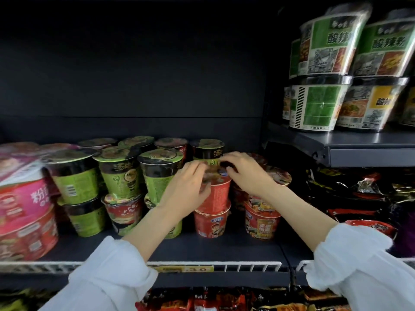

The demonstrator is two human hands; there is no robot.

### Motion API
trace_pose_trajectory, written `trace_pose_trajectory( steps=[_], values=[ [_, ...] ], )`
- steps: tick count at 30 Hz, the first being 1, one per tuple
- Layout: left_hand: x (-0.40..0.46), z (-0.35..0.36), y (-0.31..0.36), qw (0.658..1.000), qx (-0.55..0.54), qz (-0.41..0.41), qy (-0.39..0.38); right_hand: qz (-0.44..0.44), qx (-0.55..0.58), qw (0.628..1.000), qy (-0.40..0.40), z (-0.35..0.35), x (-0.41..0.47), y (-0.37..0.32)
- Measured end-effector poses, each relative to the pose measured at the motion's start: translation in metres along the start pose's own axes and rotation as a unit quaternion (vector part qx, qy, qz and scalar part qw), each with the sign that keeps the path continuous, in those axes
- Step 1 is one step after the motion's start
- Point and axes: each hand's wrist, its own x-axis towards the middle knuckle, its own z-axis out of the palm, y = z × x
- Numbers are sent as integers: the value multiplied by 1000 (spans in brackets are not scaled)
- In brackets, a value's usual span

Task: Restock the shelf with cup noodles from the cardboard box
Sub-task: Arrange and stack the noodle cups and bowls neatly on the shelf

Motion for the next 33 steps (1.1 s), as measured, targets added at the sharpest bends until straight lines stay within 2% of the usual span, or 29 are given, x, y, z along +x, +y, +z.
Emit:
trace_pose_trajectory(
  steps=[3, 5, 8, 10, 12, 15, 22, 28, 33],
  values=[
    [14, -14, -4, 997, -11, -10, -70, 20, -13, 1000, -11, 3, 30, -3],
    [23, -18, 0, 988, 0, -17, -150, 36, -28, 999, -21, 3, 50, -4],
    [29, -9, -1, 969, 30, -3, -246, 39, -49, 995, -74, 6, 76, -5],
    [28, -1, -6, 958, 48, 0, -282, 46, -66, 991, -109, 12, 91, -6],
    [26, 1, -11, 959, 46, -6, -278, 53, -71, 988, -127, 20, 101, -5],
    [27, -2, -18, 962, 29, -1, -272, 40, -76, 991, -107, 31, 107, -2],
    [32, -11, -14, 962, 35, -6, -271, 63, -164, 978, -109, 24, 112, -5],
    [33, -14, -12, 950, 64, -9, -305, 80, -212, 968, -106, 20, 110, 4],
    [31, -10, -9, 955, 72, -24, -288, 84, -184, 975, -96, 19, 112, 9]
  ],
)
